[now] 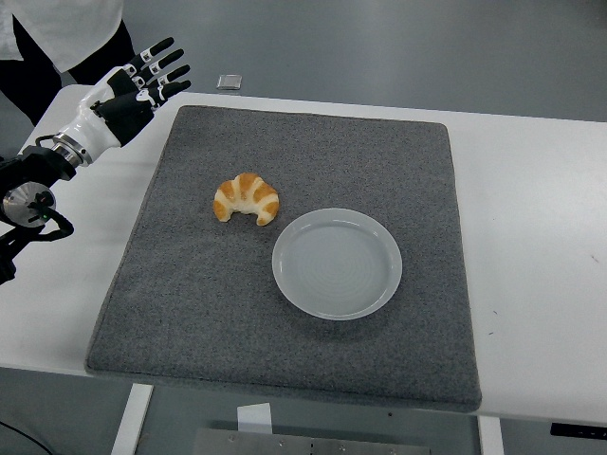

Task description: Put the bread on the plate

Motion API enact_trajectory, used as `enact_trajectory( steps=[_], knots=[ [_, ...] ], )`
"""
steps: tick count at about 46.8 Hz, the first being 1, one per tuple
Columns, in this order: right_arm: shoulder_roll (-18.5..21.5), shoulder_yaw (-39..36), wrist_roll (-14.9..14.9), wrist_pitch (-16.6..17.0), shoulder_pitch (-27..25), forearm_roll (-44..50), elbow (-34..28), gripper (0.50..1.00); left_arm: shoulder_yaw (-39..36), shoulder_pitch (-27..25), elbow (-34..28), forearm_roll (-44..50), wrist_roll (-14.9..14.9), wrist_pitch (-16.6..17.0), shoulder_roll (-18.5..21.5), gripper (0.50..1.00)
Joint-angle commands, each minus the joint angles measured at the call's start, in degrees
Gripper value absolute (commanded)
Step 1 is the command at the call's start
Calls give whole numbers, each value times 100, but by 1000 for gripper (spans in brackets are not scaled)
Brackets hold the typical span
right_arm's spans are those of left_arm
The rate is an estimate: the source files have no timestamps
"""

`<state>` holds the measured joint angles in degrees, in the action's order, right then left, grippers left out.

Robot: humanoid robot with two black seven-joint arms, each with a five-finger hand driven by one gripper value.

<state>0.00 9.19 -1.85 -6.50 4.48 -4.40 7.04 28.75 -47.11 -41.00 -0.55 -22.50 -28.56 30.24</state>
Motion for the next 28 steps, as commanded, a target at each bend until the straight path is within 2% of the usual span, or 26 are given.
enact_trajectory(
  steps=[1,28],
  knots=[
    [0,-5,0,-1,0,1,0,952,-1,0,22,-24,0,9,-9,990],
    [0,4,0,-1,0,1,0,952,-10,18,31,2,0,26,-9,992]
  ],
)
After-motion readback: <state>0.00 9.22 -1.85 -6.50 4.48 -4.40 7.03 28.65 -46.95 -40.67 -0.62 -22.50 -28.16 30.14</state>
